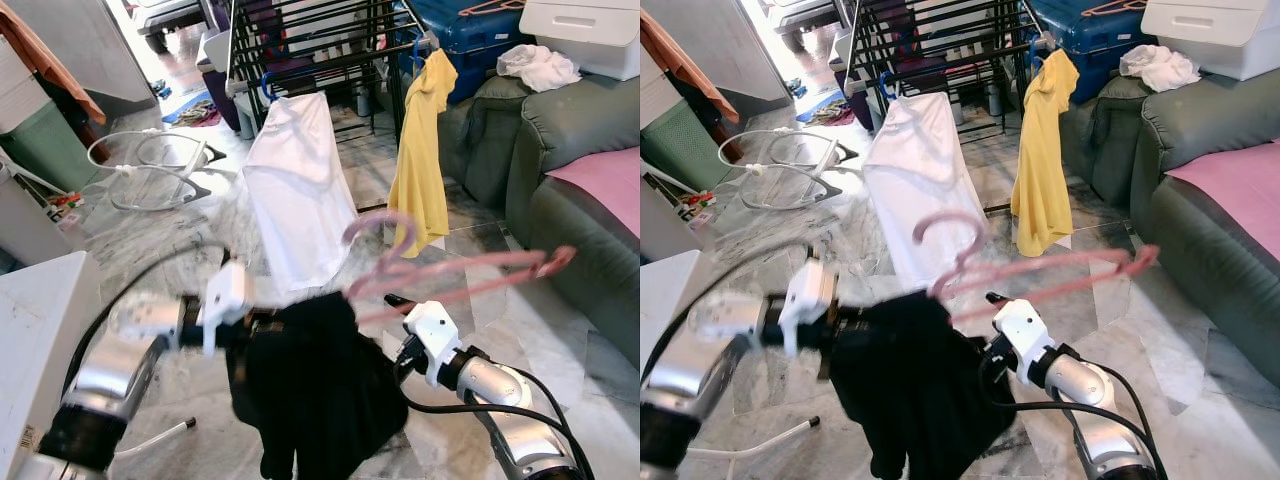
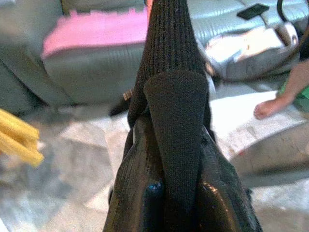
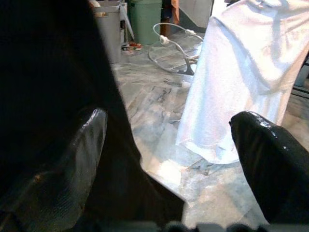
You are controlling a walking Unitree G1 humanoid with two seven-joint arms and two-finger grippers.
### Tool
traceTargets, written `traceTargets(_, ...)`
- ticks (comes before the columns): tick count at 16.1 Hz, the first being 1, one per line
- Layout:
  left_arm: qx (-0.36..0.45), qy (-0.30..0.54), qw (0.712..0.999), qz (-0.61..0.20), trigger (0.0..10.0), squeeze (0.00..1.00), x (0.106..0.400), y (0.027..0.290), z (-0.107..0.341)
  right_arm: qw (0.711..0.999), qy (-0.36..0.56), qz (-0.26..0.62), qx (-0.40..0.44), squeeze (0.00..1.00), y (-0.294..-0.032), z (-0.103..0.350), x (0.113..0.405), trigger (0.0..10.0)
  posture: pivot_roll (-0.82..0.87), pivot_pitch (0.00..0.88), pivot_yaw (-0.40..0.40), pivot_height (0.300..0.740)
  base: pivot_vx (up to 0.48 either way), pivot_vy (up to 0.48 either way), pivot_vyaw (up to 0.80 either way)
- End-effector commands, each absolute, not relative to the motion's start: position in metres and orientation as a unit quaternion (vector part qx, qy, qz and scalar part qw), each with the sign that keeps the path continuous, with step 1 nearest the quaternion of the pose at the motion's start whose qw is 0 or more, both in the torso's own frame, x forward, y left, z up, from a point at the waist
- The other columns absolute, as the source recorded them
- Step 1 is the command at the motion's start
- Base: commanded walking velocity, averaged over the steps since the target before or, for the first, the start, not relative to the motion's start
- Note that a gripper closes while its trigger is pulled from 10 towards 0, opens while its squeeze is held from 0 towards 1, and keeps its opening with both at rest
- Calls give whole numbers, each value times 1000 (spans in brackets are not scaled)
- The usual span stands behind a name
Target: Hang hanger
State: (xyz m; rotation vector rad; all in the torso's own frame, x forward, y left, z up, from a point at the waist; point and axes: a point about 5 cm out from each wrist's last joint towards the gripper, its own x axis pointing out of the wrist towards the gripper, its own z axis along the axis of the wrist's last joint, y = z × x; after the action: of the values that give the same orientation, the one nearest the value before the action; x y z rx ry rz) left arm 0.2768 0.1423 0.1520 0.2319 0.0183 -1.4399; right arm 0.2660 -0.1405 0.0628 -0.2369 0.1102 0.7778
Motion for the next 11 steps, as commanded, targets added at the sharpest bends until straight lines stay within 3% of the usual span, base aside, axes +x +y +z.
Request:
traceTargets(1,110,-36,751,-650,0,0,281,144,174,911,61,393,-108,980,-133,58,264,10000,-167,0,191,740,0,0,0)
traceTargets(6,101,-74,742,-658,0,0,280,135,205,909,70,397,-103,906,-132,53,264,10000,-155,0,189,740,0,0,0)
traceTargets(10,187,-1,753,-631,0,0,287,156,172,922,70,360,-126,835,-153,57,273,10000,-159,0,197,740,0,0,0)
traceTargets(11,227,25,760,-609,0,0,292,167,155,926,67,345,-136,427,-164,61,277,10000,-160,0,198,740,0,0,0)
